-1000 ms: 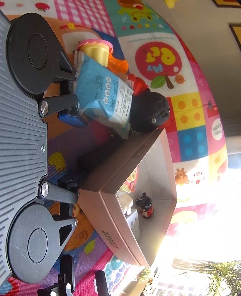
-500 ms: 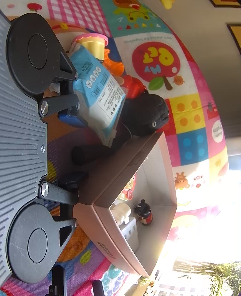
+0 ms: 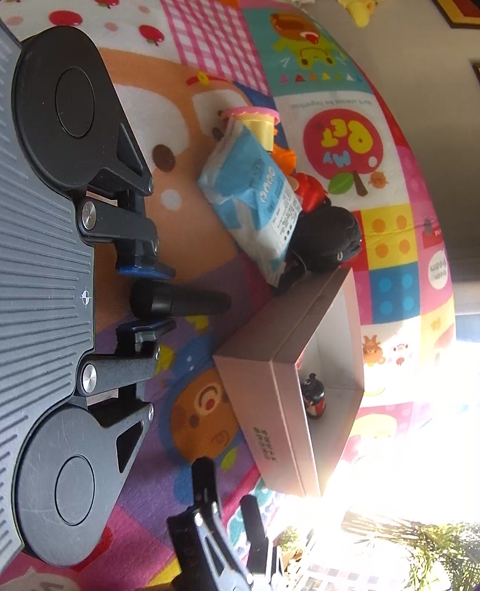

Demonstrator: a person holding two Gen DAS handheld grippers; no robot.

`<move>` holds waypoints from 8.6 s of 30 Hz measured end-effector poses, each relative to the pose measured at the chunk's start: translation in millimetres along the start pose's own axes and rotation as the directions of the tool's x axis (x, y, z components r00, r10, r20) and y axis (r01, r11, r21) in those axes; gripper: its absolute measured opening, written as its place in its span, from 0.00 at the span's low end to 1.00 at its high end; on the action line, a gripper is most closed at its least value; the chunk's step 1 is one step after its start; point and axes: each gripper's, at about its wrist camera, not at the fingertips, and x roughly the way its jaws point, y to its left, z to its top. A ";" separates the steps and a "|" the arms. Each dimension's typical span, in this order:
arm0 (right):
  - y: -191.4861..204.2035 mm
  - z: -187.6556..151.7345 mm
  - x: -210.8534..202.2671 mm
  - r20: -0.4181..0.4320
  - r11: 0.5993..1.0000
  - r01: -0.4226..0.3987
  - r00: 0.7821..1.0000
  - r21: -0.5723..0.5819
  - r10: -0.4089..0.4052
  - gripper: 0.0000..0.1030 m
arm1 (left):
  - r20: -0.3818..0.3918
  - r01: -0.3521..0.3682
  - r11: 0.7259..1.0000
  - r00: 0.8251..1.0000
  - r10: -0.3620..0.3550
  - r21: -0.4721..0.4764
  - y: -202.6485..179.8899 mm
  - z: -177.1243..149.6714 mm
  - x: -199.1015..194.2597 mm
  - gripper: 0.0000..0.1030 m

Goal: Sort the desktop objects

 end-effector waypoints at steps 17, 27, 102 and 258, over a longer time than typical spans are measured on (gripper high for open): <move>16.3 48.0 -8.3 0.099 0.999 -0.003 0.995 -0.043 0.007 0.86 | -0.011 0.112 0.989 0.993 -0.114 -0.091 -25.9 -8.1 -10.9 0.50; -13.3 6.2 -42.7 0.045 0.998 -0.006 0.999 0.066 0.003 0.89 | 0.052 0.231 0.967 0.973 -0.227 -0.109 -39.3 5.9 -18.6 0.85; 29.7 20.3 6.9 -0.016 1.000 0.008 1.000 0.024 -0.008 0.96 | 0.008 -0.156 0.965 0.987 0.161 -0.212 18.5 -13.7 -13.4 0.86; -50.1 68.9 -108.7 0.324 0.990 0.070 0.940 0.124 -0.107 0.73 | 0.220 -0.007 0.997 0.975 0.023 -0.075 -25.5 138.0 13.5 0.60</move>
